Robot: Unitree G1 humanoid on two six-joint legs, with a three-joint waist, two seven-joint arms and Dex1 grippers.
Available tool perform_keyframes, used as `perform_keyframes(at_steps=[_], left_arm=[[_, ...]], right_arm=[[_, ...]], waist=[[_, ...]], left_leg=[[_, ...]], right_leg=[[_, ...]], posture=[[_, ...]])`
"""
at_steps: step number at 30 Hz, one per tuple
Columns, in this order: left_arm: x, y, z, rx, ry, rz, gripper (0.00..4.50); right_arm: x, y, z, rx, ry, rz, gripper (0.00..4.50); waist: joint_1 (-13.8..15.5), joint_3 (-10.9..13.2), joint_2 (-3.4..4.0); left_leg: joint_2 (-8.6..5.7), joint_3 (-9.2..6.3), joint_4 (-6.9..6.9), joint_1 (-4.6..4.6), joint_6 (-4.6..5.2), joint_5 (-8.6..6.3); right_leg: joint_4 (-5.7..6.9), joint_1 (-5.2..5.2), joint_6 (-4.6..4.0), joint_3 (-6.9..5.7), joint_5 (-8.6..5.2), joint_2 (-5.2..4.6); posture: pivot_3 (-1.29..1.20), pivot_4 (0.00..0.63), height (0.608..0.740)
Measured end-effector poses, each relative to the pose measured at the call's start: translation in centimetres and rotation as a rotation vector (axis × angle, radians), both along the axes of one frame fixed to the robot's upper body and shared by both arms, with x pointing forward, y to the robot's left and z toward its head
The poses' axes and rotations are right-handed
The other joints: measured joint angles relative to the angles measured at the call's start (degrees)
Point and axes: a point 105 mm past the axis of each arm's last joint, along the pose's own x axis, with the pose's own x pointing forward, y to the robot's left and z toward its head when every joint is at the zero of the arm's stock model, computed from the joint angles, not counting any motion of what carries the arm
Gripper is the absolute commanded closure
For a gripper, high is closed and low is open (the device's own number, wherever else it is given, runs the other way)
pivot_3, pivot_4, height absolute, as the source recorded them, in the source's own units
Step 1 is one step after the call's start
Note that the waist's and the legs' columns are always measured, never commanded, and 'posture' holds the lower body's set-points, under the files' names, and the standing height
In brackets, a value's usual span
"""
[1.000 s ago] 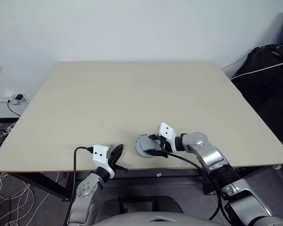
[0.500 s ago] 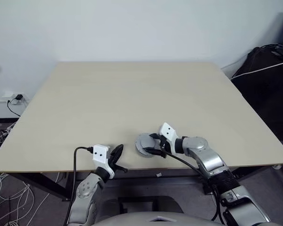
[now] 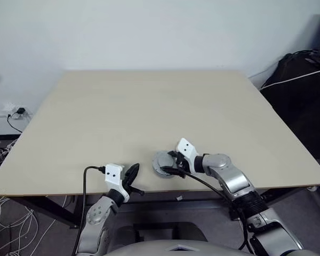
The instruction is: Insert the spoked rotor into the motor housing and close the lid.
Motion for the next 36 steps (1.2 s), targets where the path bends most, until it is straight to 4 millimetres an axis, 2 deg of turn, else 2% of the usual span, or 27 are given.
perform_keyframes(at_steps=[36], left_arm=[[0.14, 0.11, 0.13, 0.027, -0.021, -0.027, 4.50]], right_arm=[[0.13, -0.41, 0.09, -0.071, 0.010, 0.062, 1.29]], waist=[[0.3, -0.1, 0.01]], left_leg=[[-0.02, -0.03, 0.00, 0.03, 0.03, -0.01]], right_leg=[[-0.05, 0.06, 0.00, -0.01, 0.00, -0.02]], posture=[[0.00, 0.000, 0.740]])
